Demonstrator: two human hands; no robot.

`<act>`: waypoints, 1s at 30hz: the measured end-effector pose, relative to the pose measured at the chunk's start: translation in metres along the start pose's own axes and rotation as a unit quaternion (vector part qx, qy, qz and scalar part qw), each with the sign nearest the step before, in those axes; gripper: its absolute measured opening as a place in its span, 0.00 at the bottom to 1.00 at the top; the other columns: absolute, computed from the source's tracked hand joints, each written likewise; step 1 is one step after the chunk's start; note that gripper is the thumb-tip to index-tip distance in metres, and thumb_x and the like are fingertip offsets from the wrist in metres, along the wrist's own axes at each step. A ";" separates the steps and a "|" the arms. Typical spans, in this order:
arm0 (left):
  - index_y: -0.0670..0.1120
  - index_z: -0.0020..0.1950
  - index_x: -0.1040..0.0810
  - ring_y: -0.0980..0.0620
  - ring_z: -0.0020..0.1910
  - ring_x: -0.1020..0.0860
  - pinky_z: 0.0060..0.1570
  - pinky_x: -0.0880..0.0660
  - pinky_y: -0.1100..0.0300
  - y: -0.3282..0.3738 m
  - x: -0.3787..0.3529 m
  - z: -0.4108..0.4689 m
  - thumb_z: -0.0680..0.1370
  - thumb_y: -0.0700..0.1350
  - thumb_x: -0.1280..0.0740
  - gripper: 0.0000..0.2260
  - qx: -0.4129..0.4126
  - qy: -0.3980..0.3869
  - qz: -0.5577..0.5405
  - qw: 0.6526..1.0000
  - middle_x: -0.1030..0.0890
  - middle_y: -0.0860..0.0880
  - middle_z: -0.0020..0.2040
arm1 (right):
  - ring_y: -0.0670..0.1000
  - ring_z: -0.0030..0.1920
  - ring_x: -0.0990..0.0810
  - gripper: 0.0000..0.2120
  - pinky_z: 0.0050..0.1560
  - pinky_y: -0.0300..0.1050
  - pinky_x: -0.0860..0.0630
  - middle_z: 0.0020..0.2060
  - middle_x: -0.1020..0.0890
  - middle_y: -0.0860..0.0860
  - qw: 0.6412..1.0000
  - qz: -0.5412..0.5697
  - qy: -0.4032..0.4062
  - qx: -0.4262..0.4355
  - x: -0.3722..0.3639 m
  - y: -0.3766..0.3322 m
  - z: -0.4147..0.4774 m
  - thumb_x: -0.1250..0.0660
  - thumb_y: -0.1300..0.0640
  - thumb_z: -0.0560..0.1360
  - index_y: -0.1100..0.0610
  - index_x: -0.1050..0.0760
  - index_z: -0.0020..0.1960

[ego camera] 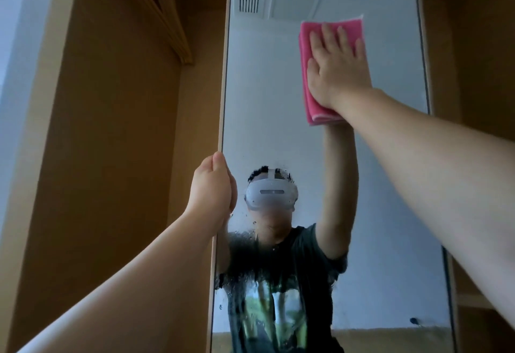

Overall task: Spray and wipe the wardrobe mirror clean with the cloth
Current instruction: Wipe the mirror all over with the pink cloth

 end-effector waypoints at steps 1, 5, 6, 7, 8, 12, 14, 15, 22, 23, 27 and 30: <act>0.44 0.37 0.32 0.49 0.22 0.32 0.18 0.35 0.62 0.000 0.001 0.001 0.82 0.51 0.50 0.18 -0.001 0.004 -0.006 1.000 0.29 0.45 0.25 | 0.57 0.78 0.53 0.27 0.76 0.59 0.57 0.79 0.51 0.52 1.000 0.001 0.000 -0.008 0.002 -0.004 0.007 0.56 0.50 0.81 0.53 0.52 0.79; 0.44 0.40 0.32 0.46 0.27 0.31 0.23 0.32 0.59 0.002 0.001 -0.002 0.81 0.51 0.50 0.17 0.000 -0.025 0.005 1.000 0.27 0.39 0.33 | 0.59 0.78 0.54 0.27 0.76 0.60 0.58 0.79 0.52 0.53 0.999 -0.002 0.000 -0.032 0.004 -0.017 0.014 0.57 0.50 0.81 0.55 0.54 0.79; 0.44 0.40 0.32 0.46 0.27 0.31 0.23 0.33 0.59 0.003 0.001 -0.003 0.81 0.51 0.50 0.16 0.000 -0.029 0.004 1.000 0.27 0.38 0.34 | 0.59 0.78 0.54 0.27 0.76 0.60 0.58 0.79 0.52 0.54 0.999 -0.001 0.001 -0.032 0.004 -0.021 0.013 0.57 0.50 0.82 0.55 0.54 0.79; 0.44 0.40 0.32 0.47 0.26 0.31 0.23 0.33 0.59 0.004 0.002 -0.004 0.81 0.51 0.50 0.16 -0.001 -0.030 0.003 1.000 0.27 0.38 0.34 | 0.59 0.78 0.54 0.27 0.76 0.60 0.58 0.79 0.52 0.54 1.000 0.002 0.001 -0.030 0.004 -0.025 0.010 0.57 0.50 0.82 0.56 0.54 0.79; 0.44 0.40 0.32 0.47 0.26 0.31 0.22 0.33 0.59 0.005 0.002 -0.004 0.81 0.51 0.50 0.16 -0.001 -0.030 0.005 1.000 0.27 0.38 0.34 | 0.59 0.78 0.53 0.27 0.76 0.60 0.57 0.79 0.51 0.54 1.000 0.005 0.002 -0.026 0.003 -0.031 0.007 0.57 0.50 0.82 0.56 0.53 0.79; 0.43 0.41 0.31 0.48 0.24 0.31 0.21 0.33 0.61 0.006 0.003 -0.006 0.82 0.52 0.50 0.17 0.005 -0.029 0.002 1.000 0.27 0.40 0.34 | 0.59 0.78 0.52 0.27 0.76 0.59 0.57 0.79 0.50 0.54 1.000 0.013 0.011 0.004 0.000 -0.050 -0.009 0.55 0.51 0.82 0.56 0.52 0.79; 0.44 0.41 0.32 0.48 0.24 0.32 0.21 0.34 0.61 0.007 0.004 -0.009 0.81 0.52 0.50 0.16 0.009 -0.030 0.002 1.000 0.28 0.40 0.34 | 0.59 0.78 0.52 0.27 0.76 0.59 0.57 0.79 0.50 0.54 1.000 0.017 0.011 0.018 0.000 -0.056 -0.018 0.55 0.51 0.82 0.56 0.52 0.79; 0.44 0.42 0.32 0.48 0.24 0.33 0.20 0.34 0.62 0.008 0.004 -0.010 0.81 0.51 0.50 0.16 0.011 -0.031 0.002 0.999 0.28 0.40 0.34 | 0.59 0.78 0.51 0.27 0.76 0.59 0.56 0.79 0.49 0.54 0.999 0.017 0.011 0.028 -0.001 -0.059 -0.024 0.55 0.51 0.81 0.56 0.51 0.79; 0.44 0.43 0.31 0.49 0.21 0.34 0.18 0.35 0.63 0.014 0.004 -0.015 0.81 0.50 0.51 0.15 0.018 -0.048 0.008 0.999 0.27 0.39 0.35 | 0.60 0.77 0.47 0.27 0.76 0.59 0.54 0.78 0.44 0.56 0.993 0.018 -0.004 0.117 -0.015 -0.079 -0.095 0.55 0.49 0.81 0.57 0.48 0.78; 0.44 0.43 0.31 0.49 0.21 0.33 0.18 0.35 0.63 0.014 0.004 -0.016 0.81 0.50 0.51 0.15 0.016 -0.048 0.013 0.999 0.26 0.39 0.35 | 0.60 0.77 0.46 0.27 0.76 0.60 0.53 0.77 0.43 0.56 0.992 0.023 -0.007 0.121 -0.017 -0.081 -0.106 0.55 0.50 0.81 0.57 0.46 0.78; 0.43 0.43 0.31 0.49 0.21 0.33 0.19 0.35 0.62 0.016 0.005 -0.017 0.80 0.49 0.51 0.14 0.009 -0.042 0.026 0.999 0.25 0.38 0.33 | 0.60 0.77 0.46 0.27 0.76 0.62 0.49 0.77 0.43 0.56 0.990 0.018 -0.020 0.135 -0.030 -0.087 -0.153 0.56 0.49 0.81 0.57 0.46 0.78; 0.43 0.42 0.31 0.49 0.21 0.33 0.22 0.35 0.60 0.017 0.005 -0.017 0.79 0.49 0.50 0.14 0.008 -0.042 0.026 0.999 0.26 0.38 0.34 | 0.60 0.77 0.48 0.27 0.75 0.62 0.48 0.77 0.44 0.57 0.988 0.010 -0.020 0.150 -0.039 -0.090 -0.186 0.57 0.49 0.82 0.58 0.47 0.78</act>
Point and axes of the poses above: each hand's wrist, its own z-axis towards the middle knuckle, its own x-axis out of the back of the hand, y = z × x, the point moved 8 cm from there along z, towards the middle knuckle
